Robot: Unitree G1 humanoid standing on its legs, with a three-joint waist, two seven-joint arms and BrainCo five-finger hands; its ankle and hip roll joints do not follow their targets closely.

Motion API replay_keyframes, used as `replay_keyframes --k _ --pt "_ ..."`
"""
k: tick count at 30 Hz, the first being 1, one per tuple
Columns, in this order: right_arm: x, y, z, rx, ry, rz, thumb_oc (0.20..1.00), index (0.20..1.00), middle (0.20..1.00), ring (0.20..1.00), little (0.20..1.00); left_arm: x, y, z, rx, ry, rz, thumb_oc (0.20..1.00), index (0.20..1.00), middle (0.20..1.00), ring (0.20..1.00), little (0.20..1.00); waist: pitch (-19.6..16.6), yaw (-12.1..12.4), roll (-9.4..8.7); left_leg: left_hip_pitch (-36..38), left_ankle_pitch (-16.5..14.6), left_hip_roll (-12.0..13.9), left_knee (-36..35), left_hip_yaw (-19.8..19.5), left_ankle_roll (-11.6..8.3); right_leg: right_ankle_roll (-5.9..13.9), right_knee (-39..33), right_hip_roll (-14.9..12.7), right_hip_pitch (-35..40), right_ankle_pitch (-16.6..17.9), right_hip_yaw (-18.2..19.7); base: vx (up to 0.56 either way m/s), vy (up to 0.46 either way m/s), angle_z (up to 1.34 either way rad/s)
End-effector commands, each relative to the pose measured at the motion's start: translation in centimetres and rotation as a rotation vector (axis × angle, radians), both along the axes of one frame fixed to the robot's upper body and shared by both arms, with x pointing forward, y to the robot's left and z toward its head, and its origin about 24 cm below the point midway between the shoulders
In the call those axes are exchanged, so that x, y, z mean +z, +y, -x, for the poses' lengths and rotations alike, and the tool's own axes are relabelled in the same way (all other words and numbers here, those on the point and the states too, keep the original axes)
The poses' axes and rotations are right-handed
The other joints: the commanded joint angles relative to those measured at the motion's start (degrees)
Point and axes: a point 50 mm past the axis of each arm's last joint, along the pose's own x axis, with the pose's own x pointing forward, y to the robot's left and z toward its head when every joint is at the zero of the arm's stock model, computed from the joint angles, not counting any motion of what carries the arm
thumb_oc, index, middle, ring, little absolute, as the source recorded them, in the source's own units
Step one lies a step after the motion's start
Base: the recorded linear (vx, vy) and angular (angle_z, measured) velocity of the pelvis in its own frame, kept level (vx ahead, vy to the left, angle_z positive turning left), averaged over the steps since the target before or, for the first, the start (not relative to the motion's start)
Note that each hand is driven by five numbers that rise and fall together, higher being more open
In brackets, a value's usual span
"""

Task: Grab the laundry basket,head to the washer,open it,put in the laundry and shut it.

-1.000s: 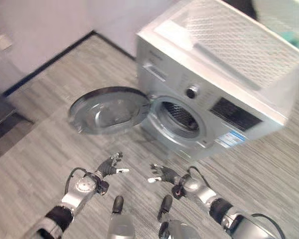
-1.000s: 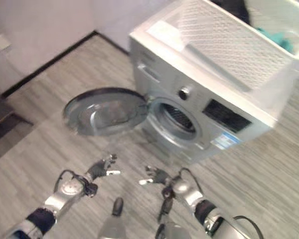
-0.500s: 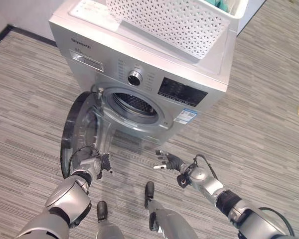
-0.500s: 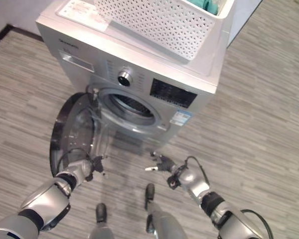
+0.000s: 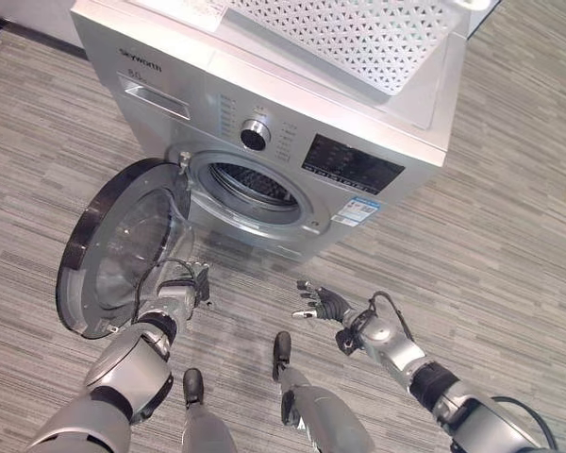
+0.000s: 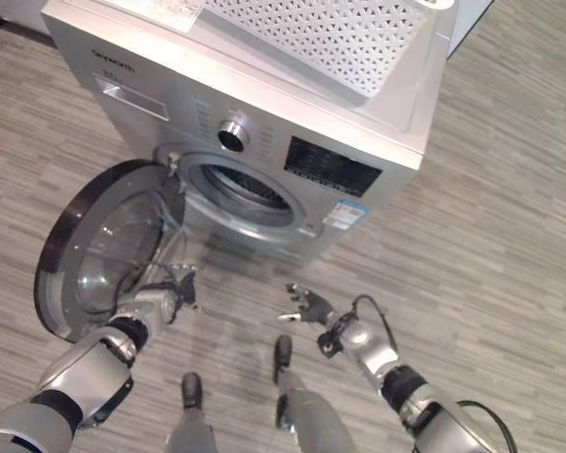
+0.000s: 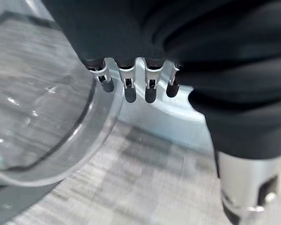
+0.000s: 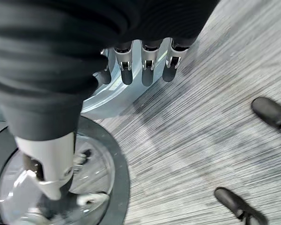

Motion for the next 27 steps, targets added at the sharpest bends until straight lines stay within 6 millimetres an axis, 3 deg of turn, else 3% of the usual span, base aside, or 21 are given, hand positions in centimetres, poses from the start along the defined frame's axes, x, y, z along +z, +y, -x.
replay_keyframes --k 1,2,4,5,6,8,9,10,11,15,16,17,20,22,24,26,27 --pt "-0.8 -2.2 0.0 -0.094 -0.006 0.046 1.000 1.000 1.000 1.000 1.000 1.6 -0.1 -1.1 0.091 -0.130 0.098 1.000 1.000 1.000 1.000 1.000 -0.01 2.02 -0.34 -1.32 1.66 1.03 0.24 -2.36 1.57 9.86 0.28 -8.72 4.13 -5.36 1.33 0.00 0.031 -0.06" --pt "-0.8 -2.2 0.0 -0.094 -0.005 0.047 1.000 1.000 1.000 1.000 1.000 1.6 -0.1 -1.0 0.092 -0.130 0.099 1.000 1.000 1.000 1.000 1.000 -0.01 2.03 -0.32 -1.26 1.64 1.02 0.24 -2.34 1.58 9.87 0.27 -8.72 4.18 -5.37 1.35 0.00 0.052 -0.11" --pt "-2.5 -4.3 1.3 -0.192 0.062 0.087 1.000 1.000 1.000 1.000 1.000 0.5 -0.1 -0.1 0.183 -0.184 0.304 1.000 1.000 1.000 1.000 1.000 0.01 2.76 0.29 -0.53 0.97 0.30 0.73 -2.15 1.95 10.01 0.34 -9.53 5.01 -5.42 1.14 0.00 0.068 -0.09" --pt "-3.7 -5.8 2.4 -0.291 0.120 0.067 1.000 1.000 1.000 1.000 1.000 -0.4 0.0 0.9 0.273 -0.233 0.504 1.000 1.000 1.000 1.000 1.000 0.06 3.58 0.96 0.12 0.24 -0.22 1.29 -2.08 2.21 10.05 0.40 -10.09 5.99 -5.60 1.03 0.00 0.050 -0.01" --pt "-3.7 -5.8 2.4 -0.290 0.120 0.067 1.000 1.000 1.000 1.000 1.000 -0.4 0.1 0.9 0.273 -0.233 0.504 1.000 1.000 1.000 1.000 1.000 -0.07 3.50 0.88 -0.09 0.39 -0.31 1.27 -2.13 2.23 10.06 0.37 -10.18 5.81 -5.51 1.00 0.02 0.057 0.01" --pt "-4.6 -7.3 3.6 -0.378 0.163 0.051 1.000 1.000 1.000 1.000 1.000 -1.6 0.5 2.9 0.330 -0.275 0.687 1.000 1.000 1.000 1.000 1.000 -0.43 4.28 1.43 0.16 -0.54 -1.08 2.32 -2.15 2.66 10.10 0.50 -10.84 6.47 -5.44 0.90 0.04 0.066 0.01" --pt "-5.5 -8.2 4.7 -0.417 0.208 0.068 1.000 1.000 1.000 1.000 1.000 -2.7 1.4 4.3 0.385 -0.251 0.777 1.000 1.000 1.000 1.000 1.000 -0.79 4.53 1.80 0.89 -1.37 -1.40 2.90 -1.90 2.85 10.19 0.56 -11.10 7.26 -5.52 1.01 0.11 0.146 -0.05" --pt "-6.7 -9.9 6.6 -0.489 0.270 0.091 1.000 1.000 1.000 1.000 1.000 -5.1 2.6 7.5 0.493 -0.207 0.891 1.000 1.000 1.000 1.000 1.000 -2.03 4.80 2.22 1.94 -2.67 -2.26 3.73 -1.52 3.42 10.36 0.70 -12.01 8.43 -5.55 1.10 0.10 0.124 -0.05" --pt "-6.7 -9.8 6.6 -0.489 0.270 0.091 1.000 1.000 1.000 1.000 1.000 -5.1 2.6 7.5 0.494 -0.207 0.891 1.000 1.000 1.000 1.000 1.000 -2.24 4.72 2.13 1.67 -2.52 -2.36 3.70 -1.56 3.44 10.36 0.70 -12.11 8.18 -5.47 1.08 0.10 0.133 -0.06" --pt "-7.7 -12.8 9.4 -0.687 0.330 0.054 1.000 1.000 1.000 1.000 1.000 -10.7 3.3 14.6 0.761 -0.056 0.985 1.000 1.000 1.000 1.000 1.000 -4.88 4.33 2.91 3.39 -5.03 -4.72 5.70 -1.40 5.03 10.75 1.96 -14.14 9.83 -5.63 1.51 0.10 0.161 0.02" --pt "-7.6 -14.0 10.1 -0.803 0.319 0.001 1.000 1.000 1.000 1.000 1.000 -13.4 3.2 18.6 0.887 0.063 0.956 1.000 1.000 1.000 1.000 1.000 -6.22 3.82 3.19 4.24 -6.13 -6.18 6.30 -1.36 6.11 11.20 3.13 -15.27 10.10 -5.64 1.73 0.08 0.176 -0.01" --pt "-7.6 -14.1 10.2 -0.804 0.320 0.002 1.000 1.000 1.000 1.000 1.000 -13.4 3.2 18.6 0.886 0.064 0.956 1.000 1.000 1.000 1.000 1.000 -6.22 3.87 3.21 4.28 -6.20 -6.20 6.34 -1.34 6.13 11.23 3.17 -15.30 10.12 -5.68 1.75 0.08 0.200 -0.01" --pt "-6.4 -16.0 10.3 -0.940 0.238 -0.056 1.000 1.000 1.000 1.000 1.000 -16.2 2.6 24.2 1.049 0.244 0.920 1.000 1.000 1.000 1.000 1.000 -8.19 3.24 3.40 5.82 -7.39 -8.58 6.16 -1.32 7.80 12.20 6.02 -17.44 9.80 -5.45 2.39 0.05 0.185 -0.04" --pt "-4.9 -17.2 9.9 -1.021 0.147 -0.108 1.000 1.000 1.000 1.000 1.000 -17.0 2.3 26.6 1.131 0.308 0.916 1.000 1.000 1.000 1.000 1.000 -9.29 2.87 3.37 6.84 -8.10 -9.90 5.82 -1.48 8.81 12.64 8.06 -18.76 9.49 -5.40 2.78 0.06 0.201 -0.16" --pt "-2.5 -18.5 8.7 -1.102 0.005 -0.167 1.000 1.000 1.000 1.000 1.000 -17.5 1.9 28.3 1.172 0.376 0.913 1.000 1.000 1.000 1.000 1.000 -10.43 2.64 3.47 8.12 -8.60 -11.50 5.30 -2.49 10.13 12.66 12.72 -20.00 8.57 -5.65 3.05 0.06 0.227 -0.02" --pt "-1.6 -18.9 8.3 -1.107 -0.047 -0.166 1.000 1.000 1.000 1.000 1.000 -17.5 1.9 28.4 1.163 0.391 0.900 1.000 1.000 1.000 1.000 1.000 -10.51 2.62 3.55 8.44 -8.76 -12.00 5.46 -3.03 10.75 12.48 15.38 -20.05 7.90 -5.61 3.42 0.04 0.193 0.11" --pt "1.2 -19.4 7.0 -1.096 -0.180 -0.167 1.000 1.000 1.000 1.000 1.000 -17.6 1.7 28.4 1.155 0.408 0.883 1.000 1.000 1.000 1.000 1.000 -9.98 2.03 3.81 9.69 -9.28 -12.78 5.71 -4.08 11.95 11.85 22.39 -19.33 6.02 -5.68 5.55 0.03 0.190 0.14"
